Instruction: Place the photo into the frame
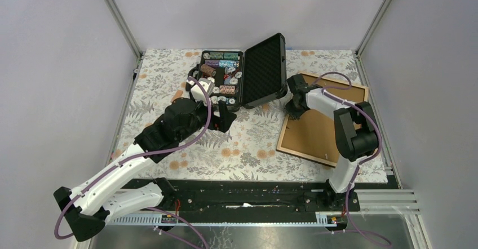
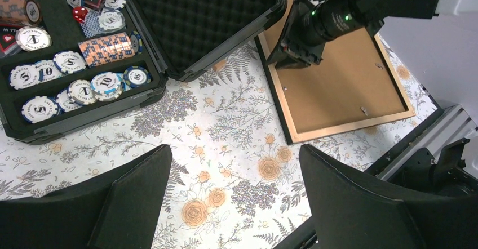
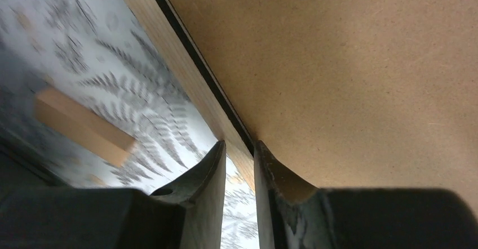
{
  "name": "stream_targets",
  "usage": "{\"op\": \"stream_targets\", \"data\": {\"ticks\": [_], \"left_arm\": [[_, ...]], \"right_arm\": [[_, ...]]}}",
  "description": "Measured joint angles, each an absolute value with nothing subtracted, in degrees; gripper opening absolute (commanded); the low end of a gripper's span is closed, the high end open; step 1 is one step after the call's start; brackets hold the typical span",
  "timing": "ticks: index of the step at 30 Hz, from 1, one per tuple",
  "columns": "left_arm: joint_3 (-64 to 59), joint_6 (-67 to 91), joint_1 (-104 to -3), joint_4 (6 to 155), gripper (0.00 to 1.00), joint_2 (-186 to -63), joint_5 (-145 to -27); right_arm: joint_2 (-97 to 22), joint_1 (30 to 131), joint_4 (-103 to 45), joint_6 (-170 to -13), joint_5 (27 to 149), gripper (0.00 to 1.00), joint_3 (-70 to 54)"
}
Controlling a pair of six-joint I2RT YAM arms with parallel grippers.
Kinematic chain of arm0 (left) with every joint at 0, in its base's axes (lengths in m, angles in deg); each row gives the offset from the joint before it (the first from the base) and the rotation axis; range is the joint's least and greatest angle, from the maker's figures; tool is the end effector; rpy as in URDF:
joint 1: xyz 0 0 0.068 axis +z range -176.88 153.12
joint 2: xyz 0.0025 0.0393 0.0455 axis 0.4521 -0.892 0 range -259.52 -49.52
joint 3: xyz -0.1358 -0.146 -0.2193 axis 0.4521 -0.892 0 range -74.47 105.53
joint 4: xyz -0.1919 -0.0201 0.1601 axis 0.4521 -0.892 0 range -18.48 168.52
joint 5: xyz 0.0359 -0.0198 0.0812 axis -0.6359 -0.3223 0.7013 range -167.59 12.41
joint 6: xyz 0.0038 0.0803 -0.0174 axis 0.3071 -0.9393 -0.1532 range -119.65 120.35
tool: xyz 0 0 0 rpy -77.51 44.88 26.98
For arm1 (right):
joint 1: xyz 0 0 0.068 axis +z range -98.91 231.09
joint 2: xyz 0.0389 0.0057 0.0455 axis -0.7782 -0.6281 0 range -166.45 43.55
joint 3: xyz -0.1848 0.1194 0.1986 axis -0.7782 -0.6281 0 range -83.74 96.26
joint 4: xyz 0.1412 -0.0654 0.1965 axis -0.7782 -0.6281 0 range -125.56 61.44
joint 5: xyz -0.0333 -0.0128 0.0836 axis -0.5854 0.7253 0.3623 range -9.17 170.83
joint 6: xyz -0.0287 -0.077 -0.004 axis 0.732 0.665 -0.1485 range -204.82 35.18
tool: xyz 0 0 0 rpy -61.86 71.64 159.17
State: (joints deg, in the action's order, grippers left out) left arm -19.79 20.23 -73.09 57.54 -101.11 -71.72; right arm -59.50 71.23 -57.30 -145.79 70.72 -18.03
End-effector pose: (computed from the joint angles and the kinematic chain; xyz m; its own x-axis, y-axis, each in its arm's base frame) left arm 0.1499 -0.1459 0.3672 -0.4212 -0.0493 -0.9056 0.5399 0.7887 -0.2940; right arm 0.3477 0.1140 0.1685 -0.6543 0.6769 -0.3372 0.6183 0.7356 0.2768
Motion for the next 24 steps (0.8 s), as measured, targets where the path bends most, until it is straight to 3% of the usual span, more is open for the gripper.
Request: {"op": "stream_targets", "data": {"ticks": [10,17,24], "left_arm": [[-20.3,20.3,-70.8,57.7,0.88,-104.3,-72.5],[-21.4,21.1,-67.5,58.1,0.89,-107.0,-75.1],[-21.8,24.1,-65.7,60.0,0.93,-109.9,-79.9]], "right_arm": [[-65.2,66.8,-49.1,-161.4,76.0,0.00,-14.0],[-65.8,66.8,-45.0,-162.5,77.1,0.63,-13.7],[-47.6,66.2,-47.2,-142.3,72.6,0.93,-24.4]]}}
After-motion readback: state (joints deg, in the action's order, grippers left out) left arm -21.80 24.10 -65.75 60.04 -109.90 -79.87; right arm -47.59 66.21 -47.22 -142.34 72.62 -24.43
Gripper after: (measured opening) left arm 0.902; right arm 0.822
